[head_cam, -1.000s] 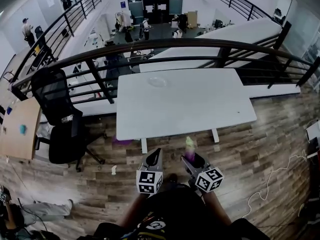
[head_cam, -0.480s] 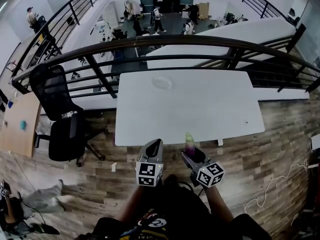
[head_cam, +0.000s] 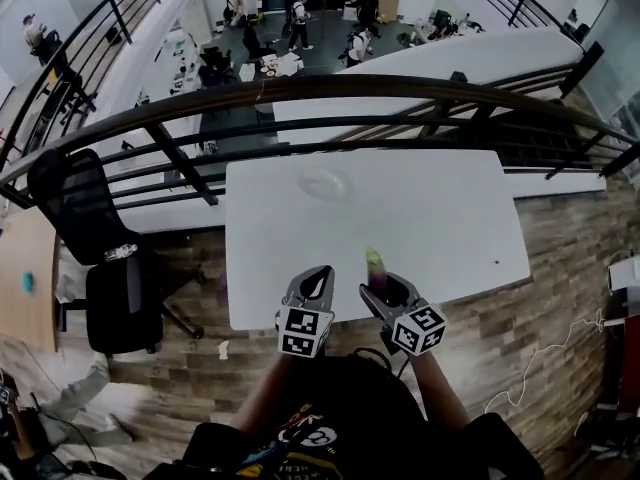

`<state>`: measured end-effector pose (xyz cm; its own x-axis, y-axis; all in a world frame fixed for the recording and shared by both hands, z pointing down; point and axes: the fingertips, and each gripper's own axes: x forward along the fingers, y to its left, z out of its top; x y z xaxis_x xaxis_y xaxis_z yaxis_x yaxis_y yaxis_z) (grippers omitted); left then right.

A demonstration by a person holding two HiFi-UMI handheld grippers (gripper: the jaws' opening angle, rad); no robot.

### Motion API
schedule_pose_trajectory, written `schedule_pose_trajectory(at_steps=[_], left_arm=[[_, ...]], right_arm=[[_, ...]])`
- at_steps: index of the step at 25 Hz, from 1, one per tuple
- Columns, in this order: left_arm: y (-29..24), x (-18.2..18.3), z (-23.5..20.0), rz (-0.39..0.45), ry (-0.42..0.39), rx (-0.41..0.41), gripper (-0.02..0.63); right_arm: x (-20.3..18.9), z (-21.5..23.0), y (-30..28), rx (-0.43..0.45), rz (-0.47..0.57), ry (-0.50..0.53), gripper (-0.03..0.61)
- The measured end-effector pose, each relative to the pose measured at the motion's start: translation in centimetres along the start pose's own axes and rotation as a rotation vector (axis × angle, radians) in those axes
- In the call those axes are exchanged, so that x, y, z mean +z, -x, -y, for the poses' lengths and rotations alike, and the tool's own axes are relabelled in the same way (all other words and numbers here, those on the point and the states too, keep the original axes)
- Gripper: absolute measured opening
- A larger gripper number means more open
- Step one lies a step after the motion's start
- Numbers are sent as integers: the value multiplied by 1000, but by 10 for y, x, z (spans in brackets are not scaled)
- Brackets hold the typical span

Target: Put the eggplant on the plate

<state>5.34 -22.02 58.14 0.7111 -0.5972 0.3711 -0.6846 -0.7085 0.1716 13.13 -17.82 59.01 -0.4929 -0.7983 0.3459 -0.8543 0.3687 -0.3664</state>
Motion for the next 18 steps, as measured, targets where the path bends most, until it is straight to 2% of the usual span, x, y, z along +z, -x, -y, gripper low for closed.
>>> schedule_pose_trajectory(at_steps=[3, 6, 9, 14, 18], left_arm=[[-26, 1, -29, -30, 9, -20, 5], [-44, -5, -54, -72, 0, -2, 5], [-53, -10, -68, -88, 28, 18, 5], [-77, -16, -104, -98, 48, 107, 5], [-85, -17, -133, -111, 86, 180, 5]], right_arm=[[0, 16, -45, -2, -54, 52, 227], [-11, 37, -89, 1, -145, 99, 227], [-24, 63, -131, 15, -241, 149, 227], [-38, 139, -215, 6, -445, 285, 227], [-43, 191, -285, 2, -615, 446, 227]])
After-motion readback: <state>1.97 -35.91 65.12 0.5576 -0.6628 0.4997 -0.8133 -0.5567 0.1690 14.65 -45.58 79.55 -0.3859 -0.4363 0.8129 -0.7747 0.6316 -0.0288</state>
